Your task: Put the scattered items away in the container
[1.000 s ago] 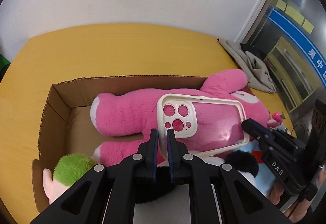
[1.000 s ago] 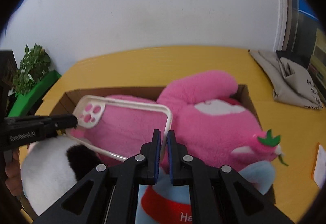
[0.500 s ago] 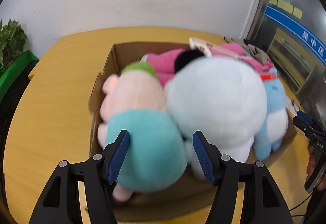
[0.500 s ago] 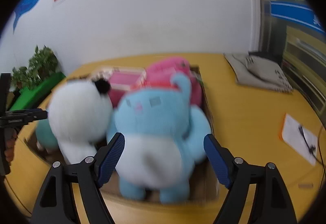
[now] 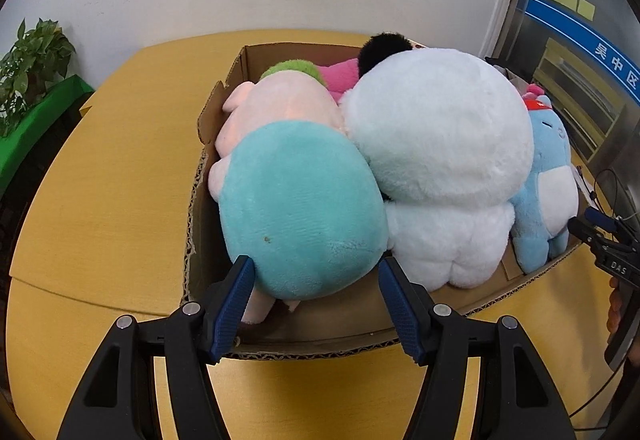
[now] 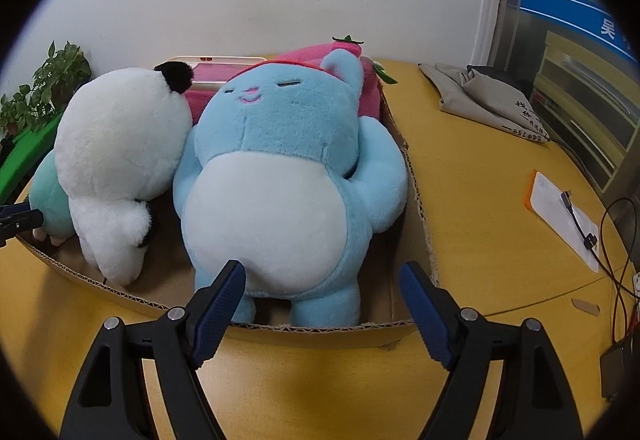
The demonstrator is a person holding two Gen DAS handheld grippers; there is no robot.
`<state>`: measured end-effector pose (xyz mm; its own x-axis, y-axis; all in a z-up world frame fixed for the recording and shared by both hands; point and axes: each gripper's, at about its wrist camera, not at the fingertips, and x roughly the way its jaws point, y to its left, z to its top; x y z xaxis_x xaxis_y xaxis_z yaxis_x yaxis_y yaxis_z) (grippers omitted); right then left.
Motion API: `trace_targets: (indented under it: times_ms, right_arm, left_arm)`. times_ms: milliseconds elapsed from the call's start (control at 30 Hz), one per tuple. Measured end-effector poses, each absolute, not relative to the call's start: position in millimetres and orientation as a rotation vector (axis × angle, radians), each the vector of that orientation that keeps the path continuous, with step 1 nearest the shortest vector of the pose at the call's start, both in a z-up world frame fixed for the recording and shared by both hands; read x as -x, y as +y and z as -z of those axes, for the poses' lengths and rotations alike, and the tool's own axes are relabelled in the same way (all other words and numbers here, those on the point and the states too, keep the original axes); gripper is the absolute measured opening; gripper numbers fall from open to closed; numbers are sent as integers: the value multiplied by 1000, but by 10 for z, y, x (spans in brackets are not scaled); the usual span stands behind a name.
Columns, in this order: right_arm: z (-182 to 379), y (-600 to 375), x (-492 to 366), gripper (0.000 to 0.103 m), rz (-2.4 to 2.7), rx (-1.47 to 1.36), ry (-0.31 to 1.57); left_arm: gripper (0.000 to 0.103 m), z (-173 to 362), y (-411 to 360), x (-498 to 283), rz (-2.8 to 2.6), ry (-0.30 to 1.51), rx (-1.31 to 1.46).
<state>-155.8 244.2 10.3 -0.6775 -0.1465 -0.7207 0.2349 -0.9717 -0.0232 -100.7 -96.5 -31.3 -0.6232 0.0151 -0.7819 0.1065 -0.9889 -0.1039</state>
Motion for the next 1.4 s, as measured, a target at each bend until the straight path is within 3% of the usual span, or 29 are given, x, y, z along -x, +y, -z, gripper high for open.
trace_targets:
  times_ms: [100, 233, 300, 633, 1400]
  right_arm:
    - [-190, 2438, 1407, 80, 2709, -1101, 88]
    - [-499, 2344, 1111, 83, 2773, -975, 103]
    - [-520, 2319, 1051, 83, 2789, -963, 114]
    - [-418, 2286, 638, 83, 2805, -931, 116]
    - [-523, 2287, 186, 83, 2794, -874, 132]
  left_arm:
    - [69, 120, -967, 876, 2801, 299, -1248]
    - [92, -272, -719, 606, 2809, 232, -1010]
    - [96, -422, -518, 476, 2817, 179, -915]
    - [97, -285, 15, 213, 2822, 87, -1027]
    - [97, -223, 377, -206, 2882, 135, -1019]
